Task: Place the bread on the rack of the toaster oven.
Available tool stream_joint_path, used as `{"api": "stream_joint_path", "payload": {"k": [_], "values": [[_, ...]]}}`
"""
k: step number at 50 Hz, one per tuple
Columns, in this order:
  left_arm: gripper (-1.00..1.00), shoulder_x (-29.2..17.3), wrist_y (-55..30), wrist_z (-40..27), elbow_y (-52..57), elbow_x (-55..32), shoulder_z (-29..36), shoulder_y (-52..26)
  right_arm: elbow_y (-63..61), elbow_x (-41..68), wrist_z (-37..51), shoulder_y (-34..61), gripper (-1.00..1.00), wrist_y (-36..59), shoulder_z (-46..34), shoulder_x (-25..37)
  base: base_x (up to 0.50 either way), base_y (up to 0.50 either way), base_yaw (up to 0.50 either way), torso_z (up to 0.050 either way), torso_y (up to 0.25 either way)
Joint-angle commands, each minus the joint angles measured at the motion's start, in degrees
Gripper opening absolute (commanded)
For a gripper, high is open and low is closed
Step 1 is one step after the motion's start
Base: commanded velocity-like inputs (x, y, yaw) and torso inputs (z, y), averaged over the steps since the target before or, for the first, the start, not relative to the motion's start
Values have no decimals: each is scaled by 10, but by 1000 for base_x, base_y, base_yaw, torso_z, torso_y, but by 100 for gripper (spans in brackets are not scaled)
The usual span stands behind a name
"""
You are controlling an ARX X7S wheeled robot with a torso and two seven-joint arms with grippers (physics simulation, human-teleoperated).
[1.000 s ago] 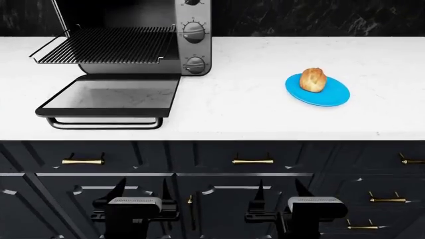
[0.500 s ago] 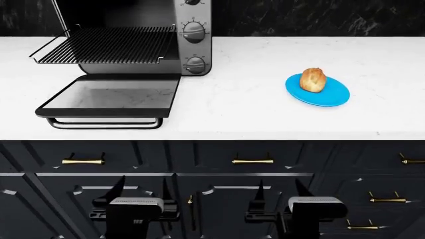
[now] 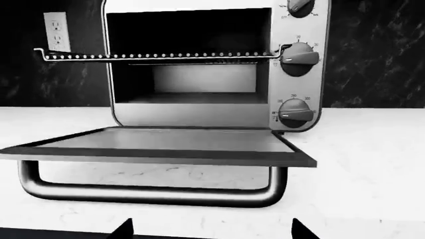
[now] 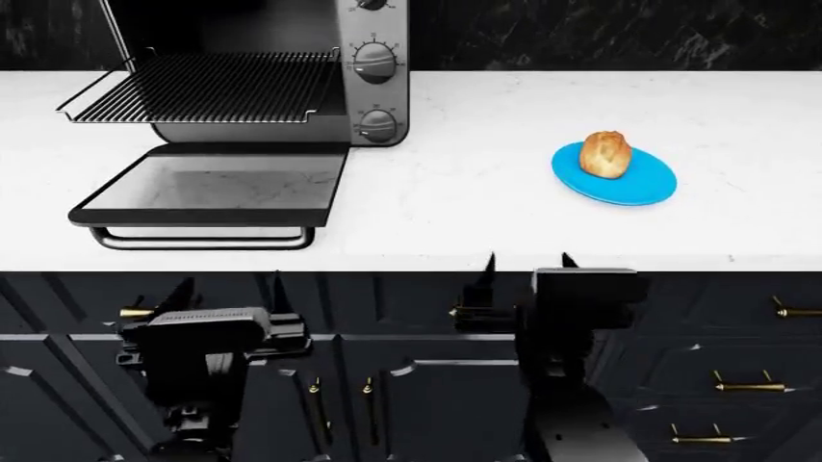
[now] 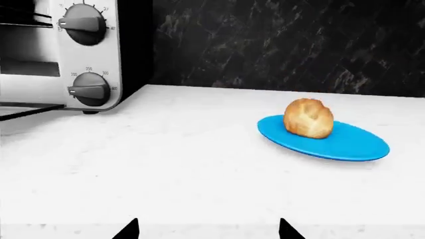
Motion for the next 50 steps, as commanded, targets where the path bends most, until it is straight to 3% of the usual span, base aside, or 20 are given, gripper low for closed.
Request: {"api": "stream_joint_path", "payload": {"k": [1, 11, 18, 20, 25, 33, 50], "values": [[100, -43, -275, 3, 186, -63, -46, -98, -125, 17, 16, 112, 100, 223, -13, 30, 0, 0, 0, 0, 0], [100, -69, -431, 26, 179, -119, -60, -255, -149, 29, 3, 188, 100, 327, 2, 56, 0, 0, 0, 0, 0], [100, -116, -502, 58, 83, -131, -45, -388, -205, 41, 10, 228, 100, 399, 63, 76, 0, 0, 0, 0, 0], [100, -110, -543, 64, 48, -153, -84, -440, -200, 45, 4, 254, 100, 426, 61, 82, 0, 0, 0, 0, 0], [100, -141, -537, 75, 9, -142, -60, -499, -200, 35, 3, 301, 100, 480, 22, 110, 0, 0, 0, 0, 0], [100, -203, -559, 94, -25, -132, -28, -596, -205, 38, 3, 341, 100, 519, 43, 116, 0, 0, 0, 0, 0], [100, -240, -528, 111, -111, -113, -6, -642, -258, 39, 9, 356, 100, 596, 53, 142, 169, 173, 0, 0, 0]]}}
